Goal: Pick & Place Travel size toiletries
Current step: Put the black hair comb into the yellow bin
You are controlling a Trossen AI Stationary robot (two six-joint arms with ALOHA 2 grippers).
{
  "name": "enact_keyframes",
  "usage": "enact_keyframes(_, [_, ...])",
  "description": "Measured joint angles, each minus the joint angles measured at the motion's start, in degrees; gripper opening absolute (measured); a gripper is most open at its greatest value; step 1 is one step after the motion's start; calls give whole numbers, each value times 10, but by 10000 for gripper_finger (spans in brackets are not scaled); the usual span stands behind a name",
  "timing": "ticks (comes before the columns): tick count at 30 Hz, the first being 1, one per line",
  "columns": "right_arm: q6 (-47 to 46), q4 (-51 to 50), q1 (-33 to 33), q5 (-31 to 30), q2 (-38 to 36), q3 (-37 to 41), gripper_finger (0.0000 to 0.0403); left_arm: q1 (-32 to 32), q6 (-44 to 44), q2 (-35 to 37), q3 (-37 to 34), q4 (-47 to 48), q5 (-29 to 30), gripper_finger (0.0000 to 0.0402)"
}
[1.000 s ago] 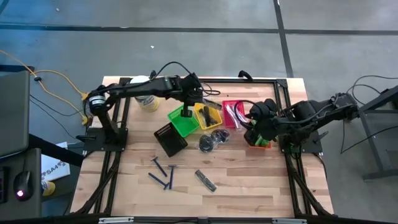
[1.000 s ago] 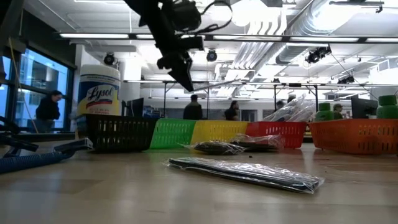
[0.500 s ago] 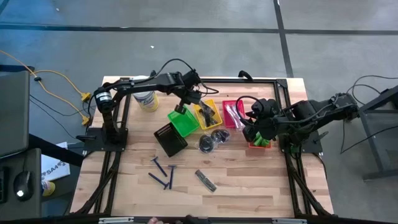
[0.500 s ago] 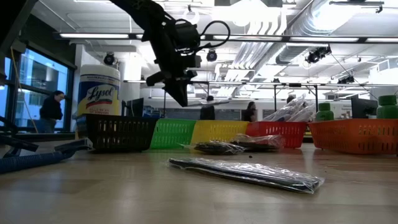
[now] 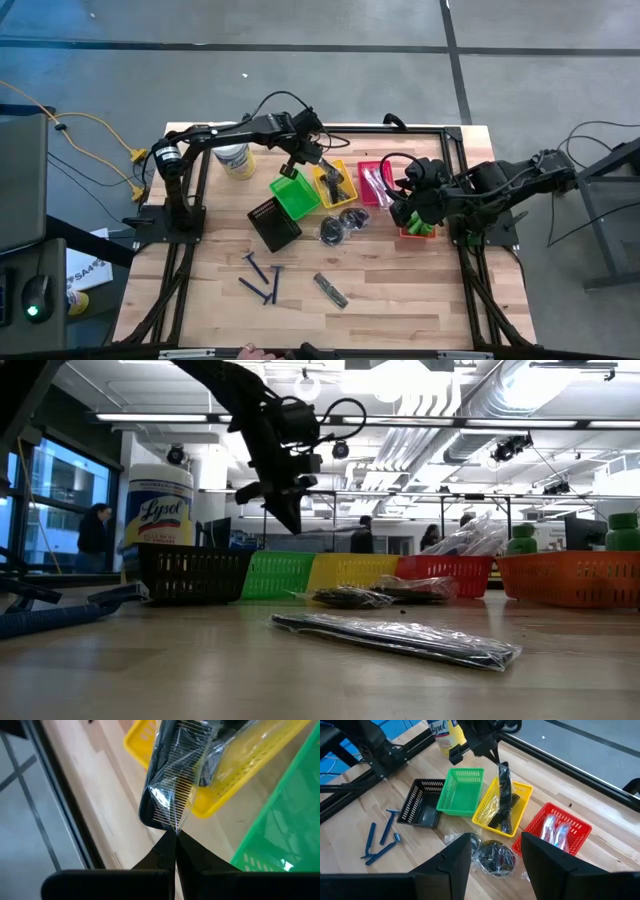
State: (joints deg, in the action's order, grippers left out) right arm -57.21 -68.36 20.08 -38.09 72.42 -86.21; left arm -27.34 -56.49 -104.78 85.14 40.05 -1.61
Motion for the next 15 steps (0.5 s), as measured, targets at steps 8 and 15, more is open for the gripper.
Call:
enact_keyframes(8, [2,-1,0,-5,0,0,164,36,-7,-29,-1,-4,23,0])
enact_keyframes(15, [19,-4,0,-4,0,0,164,63,-8,-31,-1,-50,57,1])
